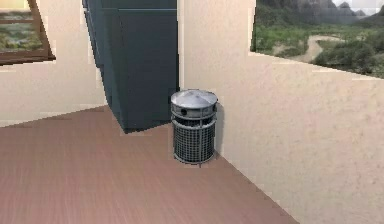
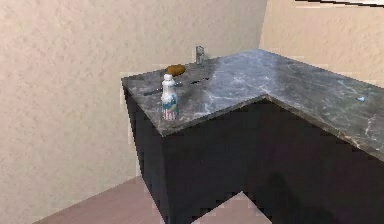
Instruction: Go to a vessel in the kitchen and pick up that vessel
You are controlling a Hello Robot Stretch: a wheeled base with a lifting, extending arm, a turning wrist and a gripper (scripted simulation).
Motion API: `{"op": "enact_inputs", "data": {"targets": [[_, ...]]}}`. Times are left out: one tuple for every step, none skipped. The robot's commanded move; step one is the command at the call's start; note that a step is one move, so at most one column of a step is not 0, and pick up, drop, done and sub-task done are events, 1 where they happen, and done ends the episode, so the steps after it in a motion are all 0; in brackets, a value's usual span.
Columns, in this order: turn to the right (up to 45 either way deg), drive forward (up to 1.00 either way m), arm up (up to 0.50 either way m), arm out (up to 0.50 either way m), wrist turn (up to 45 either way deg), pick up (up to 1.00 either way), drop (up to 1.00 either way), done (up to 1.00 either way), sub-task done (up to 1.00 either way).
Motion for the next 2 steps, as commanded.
{"op": "enact_inputs", "data": {"targets": [[0.0, 0.00, 0.50, 0.00, 0.0, 0.00, 0.00, 0.00, 0.00], [0.0, 0.00, 0.38, 0.00, 0.0, 0.00, 0.00, 0.00, 0.00]]}}
